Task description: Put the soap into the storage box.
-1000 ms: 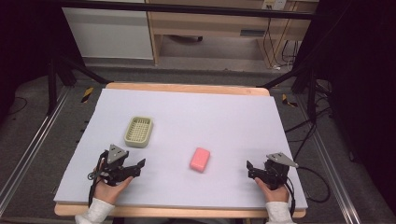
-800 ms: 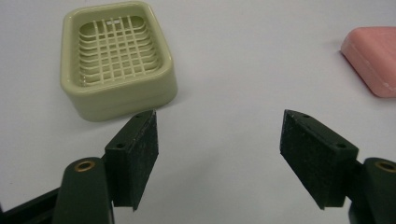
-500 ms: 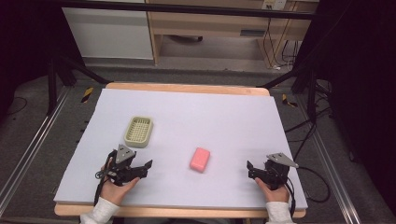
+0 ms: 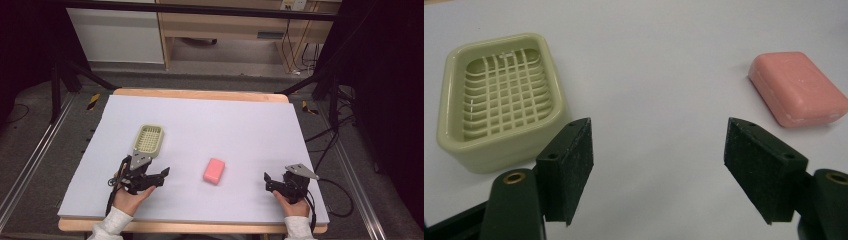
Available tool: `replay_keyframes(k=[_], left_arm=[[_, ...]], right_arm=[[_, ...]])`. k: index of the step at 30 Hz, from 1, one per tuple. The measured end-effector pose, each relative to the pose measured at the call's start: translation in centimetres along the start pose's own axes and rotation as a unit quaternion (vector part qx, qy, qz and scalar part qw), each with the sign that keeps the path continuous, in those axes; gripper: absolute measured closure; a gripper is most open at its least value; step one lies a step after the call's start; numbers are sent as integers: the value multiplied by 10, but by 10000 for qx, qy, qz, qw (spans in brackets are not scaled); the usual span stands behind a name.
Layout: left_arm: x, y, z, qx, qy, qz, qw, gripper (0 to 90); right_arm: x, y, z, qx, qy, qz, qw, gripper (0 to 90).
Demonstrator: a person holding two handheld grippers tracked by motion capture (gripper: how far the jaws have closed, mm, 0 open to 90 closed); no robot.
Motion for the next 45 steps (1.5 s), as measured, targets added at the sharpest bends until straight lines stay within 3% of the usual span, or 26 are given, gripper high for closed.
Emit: replay_keyframes(k=[16,39,45], left_arm=[[22,-9,-20,-63,-232,177,9996,269],[48,-20,-48,-59,-367,412,9985,281],[55,-23,-55,-120,-518,425,9977,283]], right_arm=[[-1,0,0,-20,11,5,10000,51],[-1,0,0,-41,9,-27,10000,52],[-1,0,0,-41,-1,-37,10000,52]])
Point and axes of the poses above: each handheld gripper's, and its own axes: y roughly backward along the jaws, z roughly out of its underside, x roughly to its right, the point moved 2 cm from there along -y, roughly forward along the jaws, and after that the axes turned 7 degrees about -x, right-handed, at the moved point
